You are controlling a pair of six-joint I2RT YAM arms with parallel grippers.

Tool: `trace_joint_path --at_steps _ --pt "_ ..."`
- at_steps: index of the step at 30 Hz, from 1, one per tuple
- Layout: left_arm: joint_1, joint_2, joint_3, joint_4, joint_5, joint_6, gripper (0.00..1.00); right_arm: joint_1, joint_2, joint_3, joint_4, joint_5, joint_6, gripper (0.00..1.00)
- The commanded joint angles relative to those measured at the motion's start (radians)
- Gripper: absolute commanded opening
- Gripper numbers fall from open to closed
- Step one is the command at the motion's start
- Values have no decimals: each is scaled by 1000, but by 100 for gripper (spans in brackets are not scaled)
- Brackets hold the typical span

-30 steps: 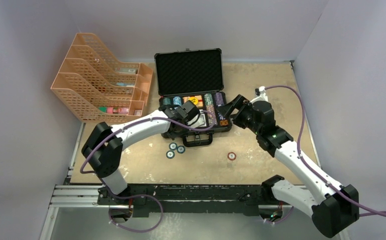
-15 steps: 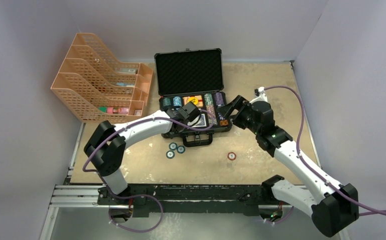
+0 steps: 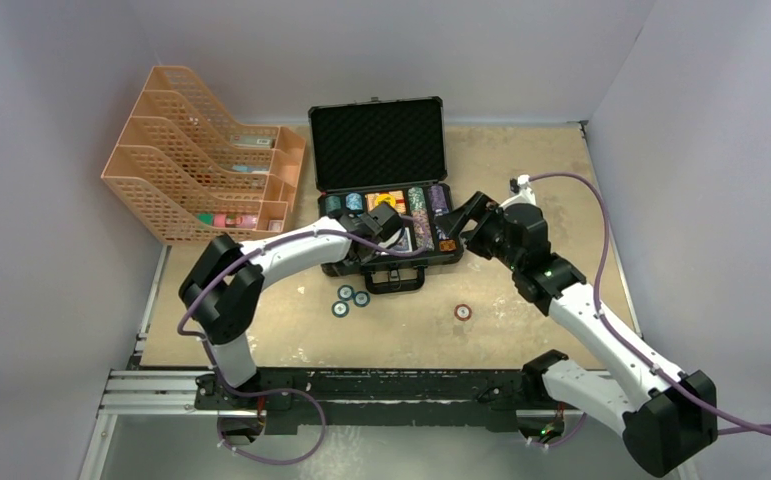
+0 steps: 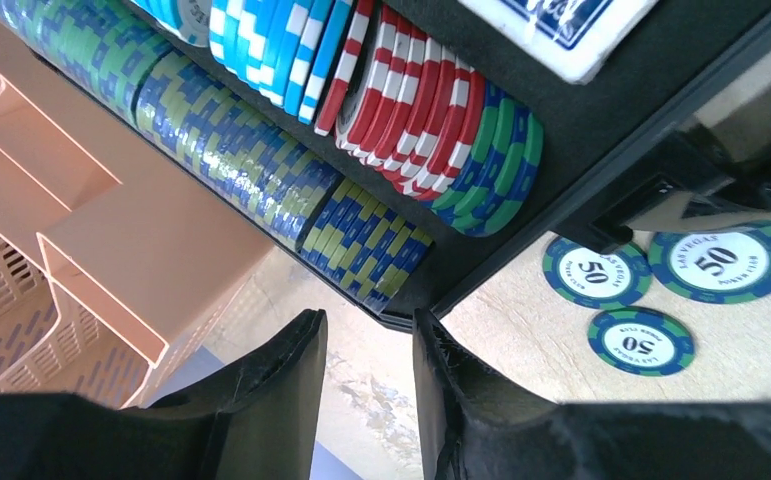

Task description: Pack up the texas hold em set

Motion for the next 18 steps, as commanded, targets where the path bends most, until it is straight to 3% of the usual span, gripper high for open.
trace_joint_path --at_steps 1,7,14,18 --pt "-3 -101 71 -22 74 -38 36 -3 -15 17 -6 21 -35 85" --pt "-7 -286 27 34 135 -112 33 -3 22 39 -44 26 -88 85" --pt "-8 -623 -132 328 34 -307 34 -1 131 106 -186 96 -265 85" --pt "-8 -790 -245 492 -116 -427 39 -1 201 112 -316 129 -261 83"
